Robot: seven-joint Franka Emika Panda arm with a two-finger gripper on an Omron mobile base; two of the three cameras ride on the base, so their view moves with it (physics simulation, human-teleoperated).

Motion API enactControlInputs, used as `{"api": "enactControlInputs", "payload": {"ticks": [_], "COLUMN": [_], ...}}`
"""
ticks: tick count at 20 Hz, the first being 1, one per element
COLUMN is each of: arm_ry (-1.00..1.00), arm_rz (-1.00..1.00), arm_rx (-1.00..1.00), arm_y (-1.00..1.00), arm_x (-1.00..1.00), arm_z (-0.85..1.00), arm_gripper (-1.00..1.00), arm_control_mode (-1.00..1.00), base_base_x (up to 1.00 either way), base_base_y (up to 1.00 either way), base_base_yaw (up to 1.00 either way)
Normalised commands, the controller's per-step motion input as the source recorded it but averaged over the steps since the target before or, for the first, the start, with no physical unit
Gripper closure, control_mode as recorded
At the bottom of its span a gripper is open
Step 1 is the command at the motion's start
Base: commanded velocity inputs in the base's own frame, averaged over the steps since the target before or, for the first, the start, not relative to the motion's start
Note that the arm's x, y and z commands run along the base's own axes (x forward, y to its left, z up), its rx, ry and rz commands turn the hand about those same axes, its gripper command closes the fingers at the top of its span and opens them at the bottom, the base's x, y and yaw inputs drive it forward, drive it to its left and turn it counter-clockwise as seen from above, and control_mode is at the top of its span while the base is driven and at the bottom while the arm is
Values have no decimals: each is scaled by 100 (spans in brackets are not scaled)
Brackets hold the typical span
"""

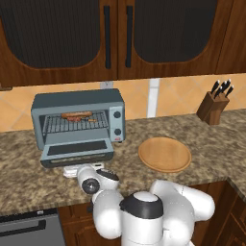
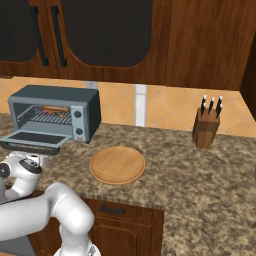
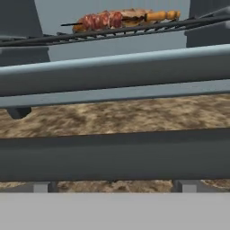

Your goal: Pick up the kebab skewer and baguette bread, and place them inside the toaster oven. Close the toaster oven door and start by setting the timer.

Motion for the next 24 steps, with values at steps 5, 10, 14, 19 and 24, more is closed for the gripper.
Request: {"api": "enactControlInputs", "payload": {"ticks": [5,10,14,19,24], "arm_ry": [-4,-2,-1,0,0], "arm_rz": [-1,0,-1,0,0], "arm_rx": [0,0,0,0,0], "arm_y": [4,8,14,10,2], "arm_x": [30,11,19,41,55], "arm_z": [73,92,90,48,23], "arm_gripper": [-100,-100,-100,-100,-100], "arm_control_mode": [-100,-100,-100,-100,-100], "base_base_x": [0,0,0,0,0], "base_base_y": [0,0,0,0,0], "base_base_yaw": [0,0,0,0,0]}}
